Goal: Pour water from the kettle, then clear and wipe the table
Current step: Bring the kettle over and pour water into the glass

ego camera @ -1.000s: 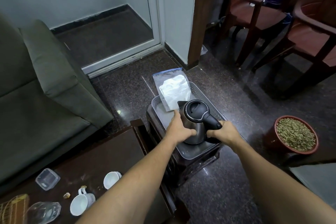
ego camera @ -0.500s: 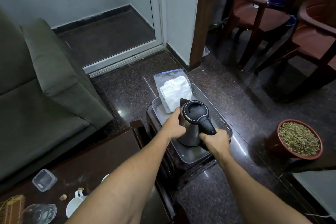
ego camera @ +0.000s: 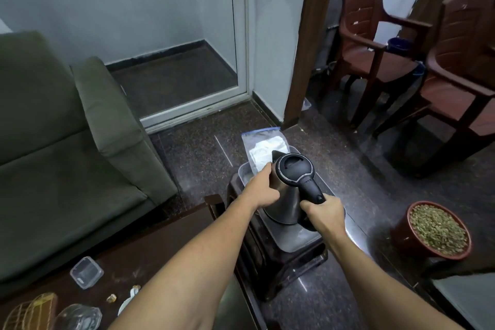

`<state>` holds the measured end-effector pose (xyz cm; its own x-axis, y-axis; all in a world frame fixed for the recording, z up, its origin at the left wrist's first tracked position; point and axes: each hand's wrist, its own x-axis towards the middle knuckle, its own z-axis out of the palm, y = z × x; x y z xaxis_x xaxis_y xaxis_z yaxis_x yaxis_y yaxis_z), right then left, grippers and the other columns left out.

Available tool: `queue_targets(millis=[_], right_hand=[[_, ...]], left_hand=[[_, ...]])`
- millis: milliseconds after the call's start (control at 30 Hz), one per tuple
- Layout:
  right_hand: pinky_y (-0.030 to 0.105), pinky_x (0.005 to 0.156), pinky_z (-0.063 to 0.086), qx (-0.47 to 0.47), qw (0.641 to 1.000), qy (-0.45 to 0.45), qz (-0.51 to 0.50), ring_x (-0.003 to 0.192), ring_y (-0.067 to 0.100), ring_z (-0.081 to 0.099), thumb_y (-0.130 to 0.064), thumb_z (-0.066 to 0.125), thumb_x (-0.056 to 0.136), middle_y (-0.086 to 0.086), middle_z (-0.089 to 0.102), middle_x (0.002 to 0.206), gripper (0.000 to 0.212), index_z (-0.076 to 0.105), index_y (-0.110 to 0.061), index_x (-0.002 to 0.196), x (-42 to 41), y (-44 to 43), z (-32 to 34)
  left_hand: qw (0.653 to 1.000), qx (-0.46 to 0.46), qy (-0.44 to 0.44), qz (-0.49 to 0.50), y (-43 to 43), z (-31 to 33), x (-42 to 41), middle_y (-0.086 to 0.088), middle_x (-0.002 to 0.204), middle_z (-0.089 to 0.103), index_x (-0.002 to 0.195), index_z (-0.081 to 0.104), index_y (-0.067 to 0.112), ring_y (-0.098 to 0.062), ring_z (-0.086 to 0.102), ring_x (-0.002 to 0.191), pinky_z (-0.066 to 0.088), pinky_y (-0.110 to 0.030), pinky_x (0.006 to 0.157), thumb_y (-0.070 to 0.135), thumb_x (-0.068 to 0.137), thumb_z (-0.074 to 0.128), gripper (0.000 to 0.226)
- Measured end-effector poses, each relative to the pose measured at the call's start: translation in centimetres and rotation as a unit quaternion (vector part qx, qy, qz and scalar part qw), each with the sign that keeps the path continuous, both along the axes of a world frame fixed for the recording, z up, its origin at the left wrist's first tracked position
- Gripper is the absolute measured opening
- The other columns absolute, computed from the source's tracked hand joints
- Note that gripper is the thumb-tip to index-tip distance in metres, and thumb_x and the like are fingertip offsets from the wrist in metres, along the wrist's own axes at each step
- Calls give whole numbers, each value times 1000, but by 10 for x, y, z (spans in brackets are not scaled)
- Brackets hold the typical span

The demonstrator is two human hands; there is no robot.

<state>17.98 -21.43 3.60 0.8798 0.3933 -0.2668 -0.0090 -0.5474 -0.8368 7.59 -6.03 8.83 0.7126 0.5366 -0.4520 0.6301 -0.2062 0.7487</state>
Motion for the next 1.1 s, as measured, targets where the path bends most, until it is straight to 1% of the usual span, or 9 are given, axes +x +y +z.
queue_targets(millis=[67,167,333,500,600,767,833,933,1100], right_hand=[[25,44,42,-3,1000,-18,5,42,15,47,-36,62,50,-5,48,43,23,61,-19,66,-7,5,22],[31,47,44,35,999,-13,6,46,18,46,-29,64,52,-4,46,46,14,59,-17,58,-24,15,57],[32,46,42,53,997,-50,28,46,20,49,-29,64,51,-4,50,45,13,59,-18,55,-57,33,120],[27,43,39,80,992,-75,64,46,19,47,-27,63,52,-6,48,44,20,53,-10,52,-105,59,177],[29,47,41,91,986,-96,97,48,18,47,-26,63,53,-6,49,45,20,56,-8,55,-138,76,203],[31,45,45,96,980,-101,145,45,19,48,-31,64,52,-5,50,41,13,59,-19,53,-194,101,237],[34,47,45,112,975,-97,164,48,20,49,-36,62,48,-2,52,44,20,59,-17,53,-219,112,248],[29,48,42,117,969,-113,185,47,18,52,-45,57,42,-4,55,43,24,66,-29,58,-259,124,263],[26,44,38,113,961,-136,212,41,6,51,-48,56,42,-10,57,42,24,66,-34,59,-325,136,283]], left_hand=[[1000,8,-16,13,5,20,-8,-11,119,66,136,46,31,-32,64,111,53,-34,86,6,73,55,69],[999,27,-40,23,13,52,-27,-6,119,69,132,51,28,-28,64,113,55,-38,97,3,72,55,65],[995,70,-67,37,23,110,-71,-9,135,64,148,45,27,-31,60,125,52,-41,105,7,71,53,80],[988,108,-83,74,39,158,-128,-3,124,68,131,53,28,-28,62,117,51,-31,91,5,71,52,64],[983,129,-87,98,50,181,-164,-2,127,67,131,54,26,-28,62,120,51,-34,99,6,70,53,64],[973,165,-91,136,67,210,-227,-4,127,67,129,57,21,-28,62,119,51,-34,98,7,71,51,60],[969,184,-80,148,74,222,-255,-6,122,68,119,58,19,-30,62,116,48,-29,87,4,75,53,46],[963,203,-66,166,82,236,-299,-10,116,68,112,57,18,-33,63,111,41,-26,79,3,79,55,36],[955,225,-47,189,88,251,-373,-12,122,67,122,58,11,-35,63,114,51,-33,90,5,79,55,44]])
